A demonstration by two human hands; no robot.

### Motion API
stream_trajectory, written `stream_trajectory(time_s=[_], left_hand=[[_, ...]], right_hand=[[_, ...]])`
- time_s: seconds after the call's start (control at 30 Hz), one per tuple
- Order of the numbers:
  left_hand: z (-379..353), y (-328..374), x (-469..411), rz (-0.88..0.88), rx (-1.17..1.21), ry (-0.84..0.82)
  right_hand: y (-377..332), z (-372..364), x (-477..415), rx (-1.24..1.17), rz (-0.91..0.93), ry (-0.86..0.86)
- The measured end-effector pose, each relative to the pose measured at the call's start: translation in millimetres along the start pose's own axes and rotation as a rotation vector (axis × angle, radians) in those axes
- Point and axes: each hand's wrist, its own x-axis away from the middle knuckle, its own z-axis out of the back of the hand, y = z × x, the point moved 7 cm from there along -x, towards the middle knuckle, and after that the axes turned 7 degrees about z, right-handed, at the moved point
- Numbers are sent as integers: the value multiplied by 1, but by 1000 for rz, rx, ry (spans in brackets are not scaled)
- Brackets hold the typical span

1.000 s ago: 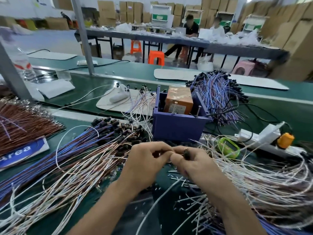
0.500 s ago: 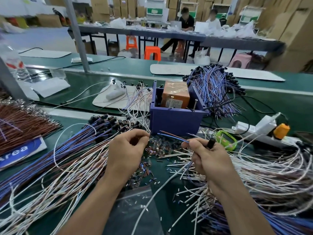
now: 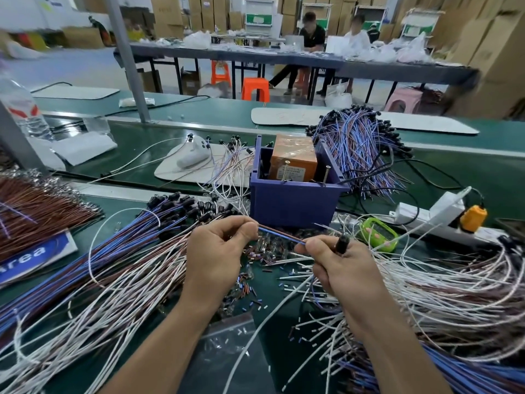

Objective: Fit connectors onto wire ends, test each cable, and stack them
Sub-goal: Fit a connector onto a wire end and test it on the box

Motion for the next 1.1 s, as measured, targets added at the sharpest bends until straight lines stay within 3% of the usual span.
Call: stream_trajectory(time_s=[0.13, 0.27, 0.43, 0.6, 0.77, 0.87, 1.0, 1.1], left_hand=[[8, 1, 1, -33, -31, 101], [29, -2, -6, 24, -82, 234], [5, 22, 13, -169, -326, 72], [-45, 26, 27, 90, 138, -201], [-64, 27, 18, 363, 376, -204], [-67, 24, 10, 439, 484, -117], [-59, 18, -5, 481, 706, 81], [-58, 11, -13, 415, 615, 152]], right_hand=[[-1, -7, 4, -8, 13, -23], [-4, 3, 4, -119, -10, 78], [-8, -2, 9, -146, 23, 125], [-11, -16, 11, -77, 95, 88], [-19, -12, 9, 79, 203, 69], [-23, -3, 10, 176, 263, 184], [-18, 19, 12, -21, 209, 483], [-7, 24, 12, -112, 95, 551]])
